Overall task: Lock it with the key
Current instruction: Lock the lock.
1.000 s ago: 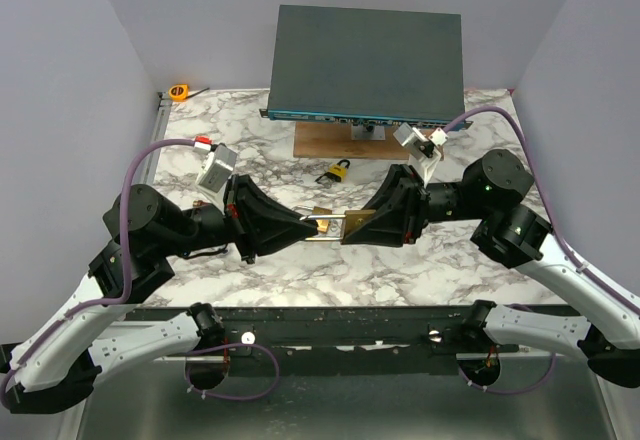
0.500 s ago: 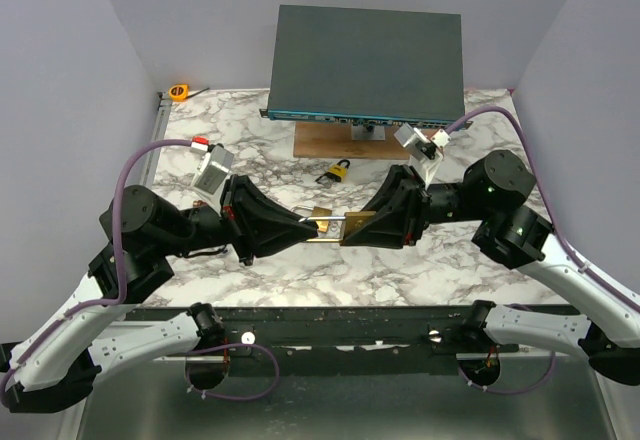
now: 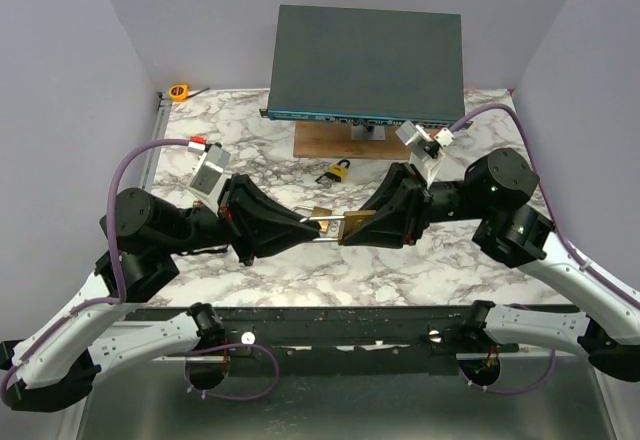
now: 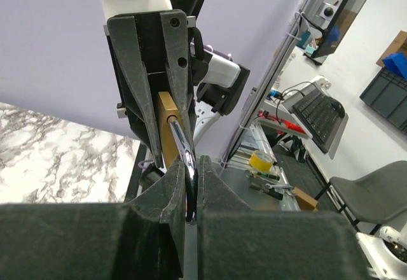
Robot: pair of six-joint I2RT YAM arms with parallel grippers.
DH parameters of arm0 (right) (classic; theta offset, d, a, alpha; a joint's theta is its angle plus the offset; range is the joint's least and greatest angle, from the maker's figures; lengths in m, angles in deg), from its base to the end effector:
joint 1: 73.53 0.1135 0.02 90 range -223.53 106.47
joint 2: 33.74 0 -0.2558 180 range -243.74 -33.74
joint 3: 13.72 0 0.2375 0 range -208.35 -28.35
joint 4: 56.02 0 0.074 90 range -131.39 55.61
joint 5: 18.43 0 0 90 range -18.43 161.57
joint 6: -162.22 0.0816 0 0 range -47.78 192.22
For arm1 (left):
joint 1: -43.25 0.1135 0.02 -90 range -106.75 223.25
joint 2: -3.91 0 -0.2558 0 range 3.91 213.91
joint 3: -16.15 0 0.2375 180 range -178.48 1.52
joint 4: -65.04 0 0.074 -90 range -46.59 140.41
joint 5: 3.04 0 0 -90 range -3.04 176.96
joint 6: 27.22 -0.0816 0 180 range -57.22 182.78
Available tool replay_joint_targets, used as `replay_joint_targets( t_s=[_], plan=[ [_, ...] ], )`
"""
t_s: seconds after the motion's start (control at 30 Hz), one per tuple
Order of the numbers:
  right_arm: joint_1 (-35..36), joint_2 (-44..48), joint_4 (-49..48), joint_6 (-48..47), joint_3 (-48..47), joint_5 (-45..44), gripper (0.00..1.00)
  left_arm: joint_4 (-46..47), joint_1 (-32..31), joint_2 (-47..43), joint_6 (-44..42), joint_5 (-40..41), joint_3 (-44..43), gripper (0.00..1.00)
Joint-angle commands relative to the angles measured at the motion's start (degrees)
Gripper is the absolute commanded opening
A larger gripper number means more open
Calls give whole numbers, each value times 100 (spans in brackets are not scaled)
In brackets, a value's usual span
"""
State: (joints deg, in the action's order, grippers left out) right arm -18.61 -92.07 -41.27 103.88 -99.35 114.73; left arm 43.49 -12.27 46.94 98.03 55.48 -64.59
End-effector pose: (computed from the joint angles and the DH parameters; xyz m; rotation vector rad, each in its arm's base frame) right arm 0.0848 0.2179 0.4692 -1.0218 1.3133 1.7057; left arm 0.0548 -0.1550 0.4733 0.7885 1.3282 -1.6564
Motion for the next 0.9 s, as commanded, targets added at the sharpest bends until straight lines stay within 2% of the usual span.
replay_joint_targets(
  t_s=[0.0,0.17,0.3,0.4,0.47,0.7,0.87],
  plan=[
    [327,-902,-882,235,-154,-1424,1,-1403,-301,1412,-257,-674,911,0],
    [345,-924,-764,169,-203,-1479,1,-1407,-301,1387,-256,-531,902,0],
    [344,-824,-485,78,-131,-1735,2,-1866,-245,1082,-514,129,326,0],
    [351,-621,-434,-39,41,-1849,42,-2042,-197,751,-711,586,-55,0],
    [344,-437,-432,-128,140,-1950,57,-2059,-171,561,-771,750,-209,0],
    [349,71,-378,-302,439,-2005,74,-1922,-151,40,-781,1153,-654,0],
    [344,677,-94,-621,741,-2248,86,-2416,-143,-29,-1063,1379,-1300,0]
  ],
)
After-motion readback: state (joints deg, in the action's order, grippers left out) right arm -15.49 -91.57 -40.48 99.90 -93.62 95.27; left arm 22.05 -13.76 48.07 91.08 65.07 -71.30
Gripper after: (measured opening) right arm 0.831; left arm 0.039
